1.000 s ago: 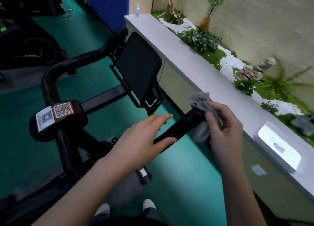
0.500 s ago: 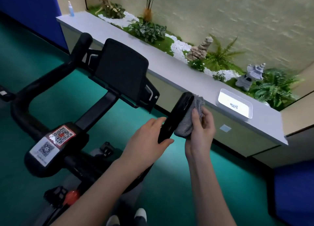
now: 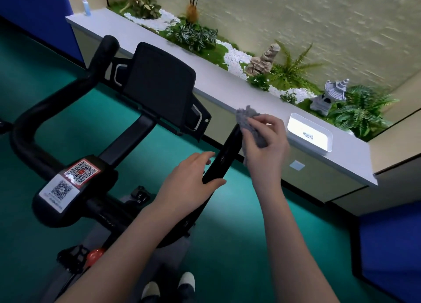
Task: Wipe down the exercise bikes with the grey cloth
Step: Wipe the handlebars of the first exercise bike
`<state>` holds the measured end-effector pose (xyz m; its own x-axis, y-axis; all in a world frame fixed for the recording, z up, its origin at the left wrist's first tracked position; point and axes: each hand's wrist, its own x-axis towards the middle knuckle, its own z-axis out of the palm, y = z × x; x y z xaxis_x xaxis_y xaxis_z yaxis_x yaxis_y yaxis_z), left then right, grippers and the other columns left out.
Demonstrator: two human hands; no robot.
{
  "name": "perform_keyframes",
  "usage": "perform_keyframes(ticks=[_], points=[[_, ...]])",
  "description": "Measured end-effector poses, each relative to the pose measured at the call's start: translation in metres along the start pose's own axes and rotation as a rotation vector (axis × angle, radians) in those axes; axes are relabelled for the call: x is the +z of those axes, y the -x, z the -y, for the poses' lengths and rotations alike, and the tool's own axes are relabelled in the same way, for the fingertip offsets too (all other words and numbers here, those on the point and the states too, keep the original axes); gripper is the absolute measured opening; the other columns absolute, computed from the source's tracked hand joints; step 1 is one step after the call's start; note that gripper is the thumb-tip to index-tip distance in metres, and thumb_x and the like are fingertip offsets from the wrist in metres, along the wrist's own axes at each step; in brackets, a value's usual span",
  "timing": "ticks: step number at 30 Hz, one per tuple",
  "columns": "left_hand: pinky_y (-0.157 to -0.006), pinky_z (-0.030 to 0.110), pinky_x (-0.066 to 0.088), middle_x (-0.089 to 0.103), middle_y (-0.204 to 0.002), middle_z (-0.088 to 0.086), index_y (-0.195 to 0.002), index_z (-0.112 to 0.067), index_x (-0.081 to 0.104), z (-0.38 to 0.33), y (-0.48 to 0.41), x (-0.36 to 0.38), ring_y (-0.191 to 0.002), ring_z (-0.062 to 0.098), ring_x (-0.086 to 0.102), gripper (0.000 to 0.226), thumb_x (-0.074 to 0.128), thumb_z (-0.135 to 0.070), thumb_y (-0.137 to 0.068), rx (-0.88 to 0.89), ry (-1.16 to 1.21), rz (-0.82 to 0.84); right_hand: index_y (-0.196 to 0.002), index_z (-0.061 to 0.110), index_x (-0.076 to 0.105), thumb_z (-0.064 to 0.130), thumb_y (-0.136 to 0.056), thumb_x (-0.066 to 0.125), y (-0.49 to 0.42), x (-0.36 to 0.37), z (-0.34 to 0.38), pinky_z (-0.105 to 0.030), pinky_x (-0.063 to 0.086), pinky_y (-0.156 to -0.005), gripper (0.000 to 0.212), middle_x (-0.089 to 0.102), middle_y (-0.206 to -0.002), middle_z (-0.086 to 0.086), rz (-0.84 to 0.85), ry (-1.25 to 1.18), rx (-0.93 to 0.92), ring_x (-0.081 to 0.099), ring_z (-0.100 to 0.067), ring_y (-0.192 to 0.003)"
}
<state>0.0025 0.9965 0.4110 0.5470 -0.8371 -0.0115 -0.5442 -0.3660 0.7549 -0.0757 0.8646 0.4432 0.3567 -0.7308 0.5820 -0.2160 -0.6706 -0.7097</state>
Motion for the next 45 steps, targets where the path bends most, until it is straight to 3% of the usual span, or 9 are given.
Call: perform_keyframes(ticks=[6,9,12,15,18,27,34,38,45], points=[[-0.092,0.038,0.047,0.053,-0.125,-0.008,-0.134,-0.027,0.043,0.003,0.006,0.000,-0.103,0.010,0.055,0.060,0.064,-0.047,-0.081,-0.013,0.003,-0.034,-0.095,0.004,0.074,-0.002,-0.077,0.072,0.045,0.001,-0.005,-0.023,0.049,-0.087,0.019,0.061,-0.103,-0.005,0.120,0.039,-0.044,0.059,-0.019,-0.097],[-0.090,0.035,0.047,0.053,-0.124,-0.009,-0.133,-0.027,0.044,0.003,0.008,0.000,-0.103,0.009,0.054,0.059,0.064,-0.046,-0.081,-0.014,-0.004,-0.029,-0.092,0.006,0.074,-0.001,-0.077,0.072,0.062,-0.002,-0.007,-0.012,0.045,-0.082,0.016,0.062,-0.101,-0.001,0.143,-0.053,0.045,0.060,-0.007,-0.094],[-0.091,0.034,0.047,0.053,-0.125,-0.010,-0.133,-0.028,0.043,0.001,0.007,0.001,-0.105,0.008,0.054,0.059,0.064,-0.046,-0.081,-0.015,-0.010,-0.027,-0.092,0.021,0.072,0.003,-0.079,0.072,0.050,-0.013,-0.010,-0.007,0.046,-0.078,0.023,0.064,-0.103,-0.001,0.051,-0.249,0.227,0.058,0.004,-0.095],[-0.093,0.033,0.045,0.052,-0.125,-0.012,-0.134,-0.030,0.041,-0.003,0.003,0.004,-0.106,0.008,0.053,0.059,0.064,-0.047,-0.082,-0.015,-0.012,-0.021,-0.094,0.023,0.071,0.007,-0.082,0.070,0.019,-0.020,-0.018,-0.028,0.054,-0.086,0.020,0.064,-0.110,-0.010,-0.105,-0.410,0.367,0.061,-0.015,-0.104],[-0.094,0.034,0.046,0.052,-0.126,-0.010,-0.135,-0.030,0.041,-0.006,-0.001,0.006,-0.107,0.009,0.054,0.059,0.064,-0.045,-0.082,-0.016,-0.013,-0.028,-0.093,0.024,0.068,0.009,-0.085,0.067,0.003,-0.010,-0.024,-0.047,0.053,-0.090,0.017,0.064,-0.109,-0.017,-0.107,-0.459,0.472,0.062,-0.030,-0.104],[-0.090,0.033,0.048,0.055,-0.124,-0.011,-0.133,-0.031,0.043,-0.003,-0.004,0.008,-0.106,0.007,0.055,0.058,0.065,-0.045,-0.082,-0.033,-0.023,-0.038,-0.089,0.026,0.071,0.010,-0.085,0.068,0.064,0.002,-0.039,-0.023,0.053,-0.075,0.017,0.073,-0.088,0.007,-0.021,-0.573,0.641,0.067,-0.009,-0.083],[-0.089,0.033,0.049,0.055,-0.121,-0.015,-0.133,-0.032,0.044,-0.004,-0.005,0.008,-0.103,0.003,0.054,0.058,0.065,-0.045,-0.081,-0.059,-0.013,-0.071,-0.114,0.003,0.062,0.006,-0.089,0.061,0.009,-0.002,-0.053,-0.025,0.056,-0.076,0.026,0.069,-0.099,-0.007,-0.008,-0.883,0.776,0.066,-0.014,-0.087],[-0.087,0.033,0.050,0.056,-0.118,-0.014,-0.132,-0.031,0.045,-0.005,-0.008,0.008,-0.100,0.003,0.055,0.058,0.065,-0.046,-0.080,-0.062,-0.026,-0.102,-0.117,0.000,0.059,0.004,-0.092,0.054,-0.010,0.004,-0.056,-0.032,0.050,-0.085,0.026,0.065,-0.099,-0.008,0.205,-1.017,0.798,0.062,-0.016,-0.088],[-0.086,0.029,0.049,0.058,-0.114,-0.016,-0.131,-0.033,0.047,-0.007,-0.011,0.009,-0.098,-0.001,0.056,0.058,0.065,-0.049,-0.079,-0.082,-0.046,-0.133,-0.112,0.005,0.059,0.006,-0.081,0.060,0.006,-0.001,-0.072,-0.026,0.050,-0.076,0.031,0.064,-0.096,-0.004,0.385,-1.082,0.777,0.060,-0.015,-0.084]])
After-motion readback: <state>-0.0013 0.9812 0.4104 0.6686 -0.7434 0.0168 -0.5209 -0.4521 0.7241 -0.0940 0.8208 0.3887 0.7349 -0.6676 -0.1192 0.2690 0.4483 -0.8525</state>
